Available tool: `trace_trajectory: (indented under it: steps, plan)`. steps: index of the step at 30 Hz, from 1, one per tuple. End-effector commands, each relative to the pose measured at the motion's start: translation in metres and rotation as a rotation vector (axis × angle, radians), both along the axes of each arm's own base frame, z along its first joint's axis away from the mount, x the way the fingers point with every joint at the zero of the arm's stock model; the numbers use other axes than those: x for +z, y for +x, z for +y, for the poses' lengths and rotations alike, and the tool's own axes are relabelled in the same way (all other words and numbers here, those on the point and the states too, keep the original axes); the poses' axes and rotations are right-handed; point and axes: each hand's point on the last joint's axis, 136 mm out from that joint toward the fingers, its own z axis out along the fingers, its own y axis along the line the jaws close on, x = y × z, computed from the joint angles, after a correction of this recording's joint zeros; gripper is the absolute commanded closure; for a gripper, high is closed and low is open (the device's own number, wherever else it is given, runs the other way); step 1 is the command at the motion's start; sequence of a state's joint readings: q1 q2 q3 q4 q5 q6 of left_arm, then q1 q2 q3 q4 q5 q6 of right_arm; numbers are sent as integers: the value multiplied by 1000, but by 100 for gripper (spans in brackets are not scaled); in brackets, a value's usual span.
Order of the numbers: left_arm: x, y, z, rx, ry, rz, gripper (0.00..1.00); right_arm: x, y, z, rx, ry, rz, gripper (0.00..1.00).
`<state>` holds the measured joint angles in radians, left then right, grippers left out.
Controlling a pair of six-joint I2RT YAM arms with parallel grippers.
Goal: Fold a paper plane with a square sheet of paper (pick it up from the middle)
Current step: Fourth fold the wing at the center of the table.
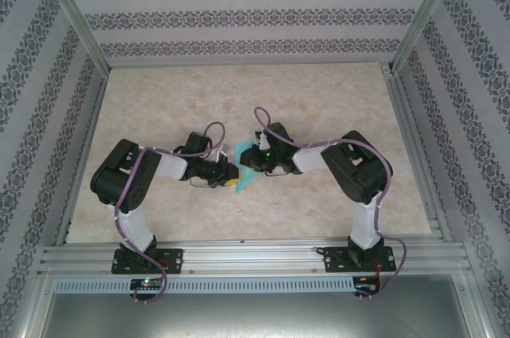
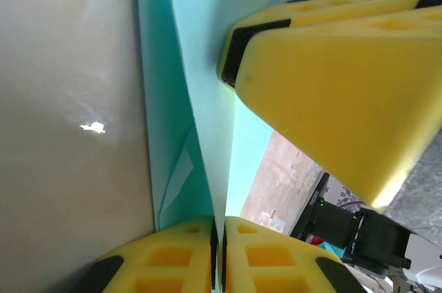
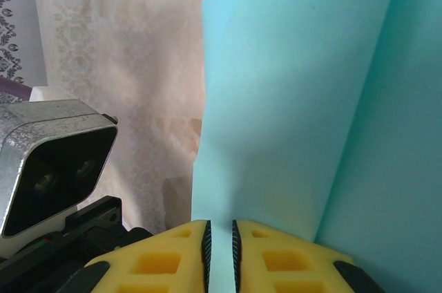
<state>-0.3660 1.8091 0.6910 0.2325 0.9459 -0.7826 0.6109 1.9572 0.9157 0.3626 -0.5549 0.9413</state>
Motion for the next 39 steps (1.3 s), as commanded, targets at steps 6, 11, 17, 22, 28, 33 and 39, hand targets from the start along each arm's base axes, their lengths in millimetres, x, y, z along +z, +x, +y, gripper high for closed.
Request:
trace_trajectory:
  steps: [6,11,17,22,28,33,39]
  plan:
    - [-27,-19,22,14,123,81,90,-26,-2,-14,-36,-84,59,80]
    - [-29,-26,25,13,143,95,93,-31,-4,-17,-33,-108,69,80]
    - [-30,-33,28,5,157,112,85,-35,-8,-20,-30,-132,73,80]
    - [-34,-34,29,2,172,122,94,-35,-9,-18,-23,-122,76,80]
    - [-48,-39,36,32,225,172,100,-21,-5,-9,-8,-83,58,79]
    - [-59,-48,43,57,256,218,100,-24,-4,-11,-4,-106,67,79]
    - [-49,-45,41,55,235,174,94,-42,-13,-22,5,-200,118,81]
